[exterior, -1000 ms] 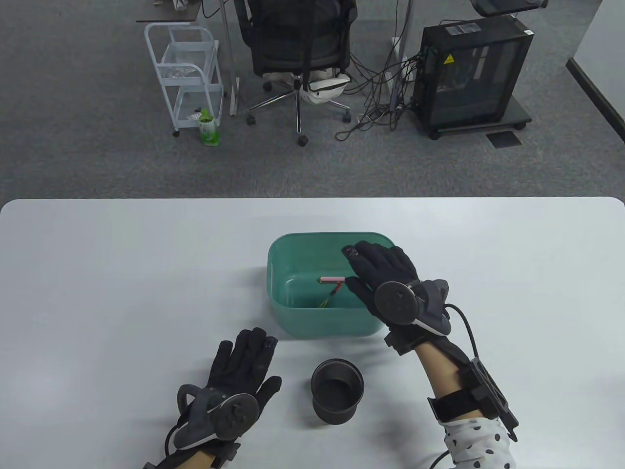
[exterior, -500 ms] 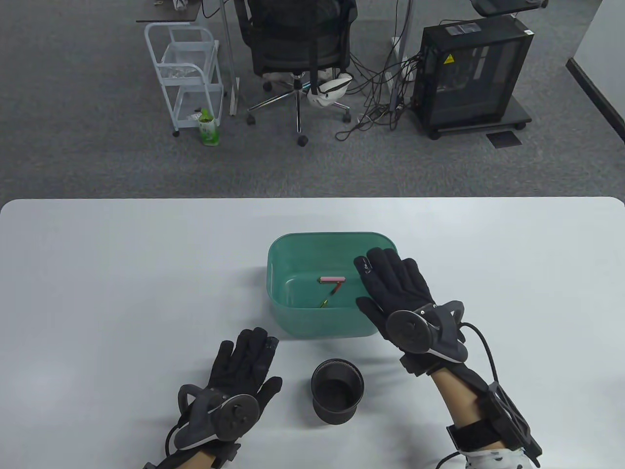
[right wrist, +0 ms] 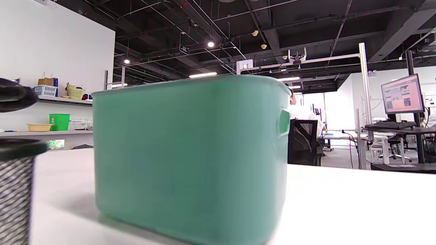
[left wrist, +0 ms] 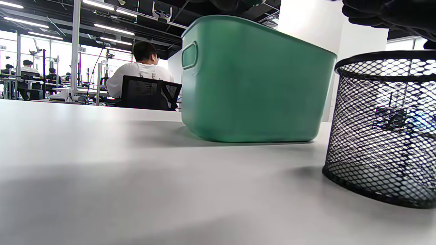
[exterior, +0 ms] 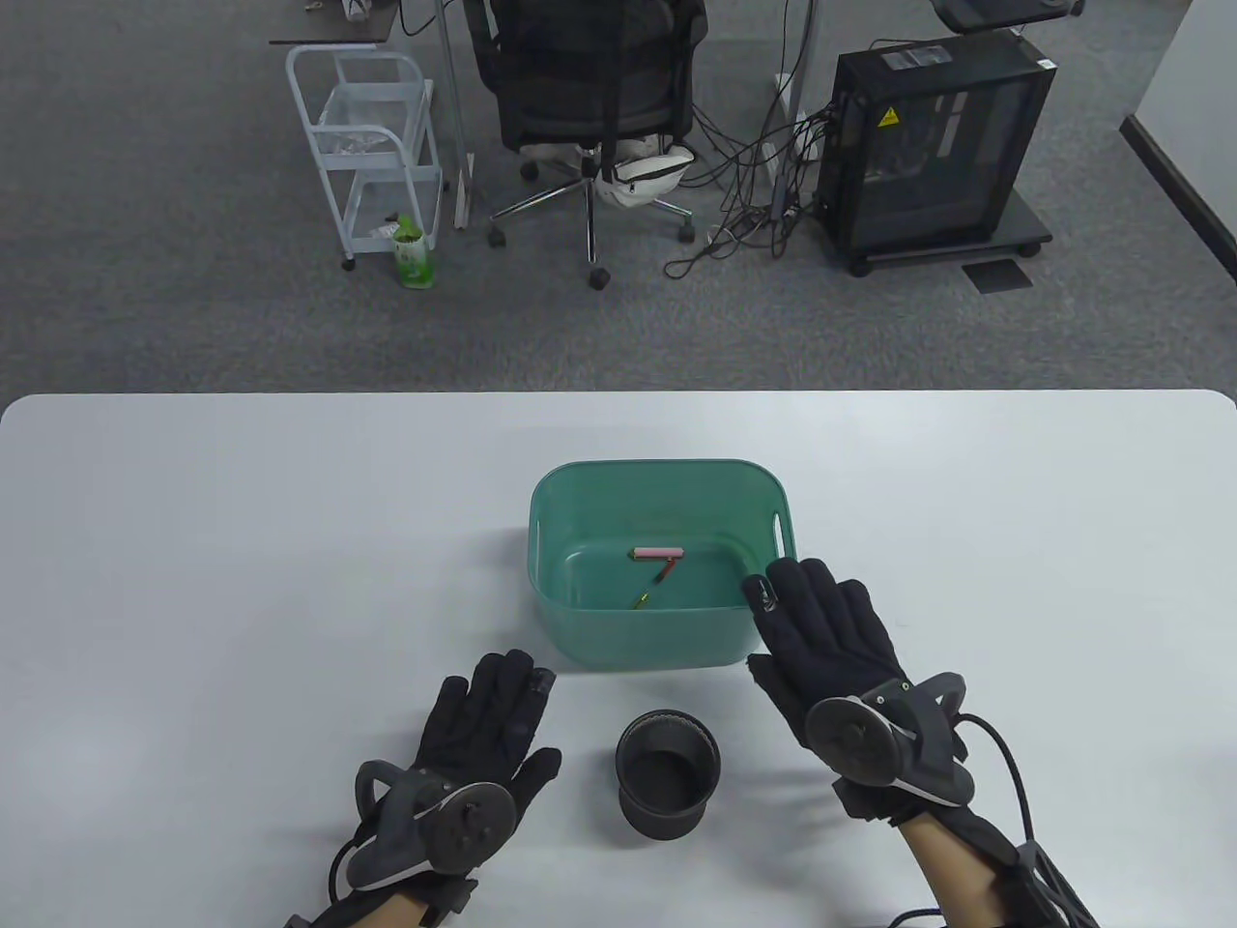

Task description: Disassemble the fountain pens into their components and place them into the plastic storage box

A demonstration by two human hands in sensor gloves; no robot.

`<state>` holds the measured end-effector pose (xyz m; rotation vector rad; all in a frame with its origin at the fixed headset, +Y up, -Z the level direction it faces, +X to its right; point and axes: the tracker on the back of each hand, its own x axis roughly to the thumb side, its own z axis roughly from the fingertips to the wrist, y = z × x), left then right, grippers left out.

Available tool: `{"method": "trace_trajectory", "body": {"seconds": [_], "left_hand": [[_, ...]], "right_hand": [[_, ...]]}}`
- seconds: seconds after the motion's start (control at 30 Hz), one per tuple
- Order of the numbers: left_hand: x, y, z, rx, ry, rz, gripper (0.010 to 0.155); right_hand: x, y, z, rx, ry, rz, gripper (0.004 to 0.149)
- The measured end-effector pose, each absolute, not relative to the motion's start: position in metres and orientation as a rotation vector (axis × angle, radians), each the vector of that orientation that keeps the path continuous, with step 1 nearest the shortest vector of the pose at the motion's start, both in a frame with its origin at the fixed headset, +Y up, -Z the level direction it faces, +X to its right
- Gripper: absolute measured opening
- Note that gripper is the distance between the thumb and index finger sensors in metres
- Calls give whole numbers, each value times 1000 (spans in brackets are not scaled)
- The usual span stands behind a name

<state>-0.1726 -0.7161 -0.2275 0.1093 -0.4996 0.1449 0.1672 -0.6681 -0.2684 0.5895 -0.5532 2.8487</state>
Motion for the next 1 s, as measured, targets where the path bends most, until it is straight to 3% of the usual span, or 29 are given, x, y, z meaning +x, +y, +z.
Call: {"method": "trace_trajectory", "body": {"seconds": [0.53,1.0], "left_hand": [[-173,-718,-228,96,-504,152,71],[-171,-719,-229,82,-520,139,70]], "right_hand": [[175,-710,-243,515,-442,2845,64],[177,-725,-238,516,-404,2881,64]]}}
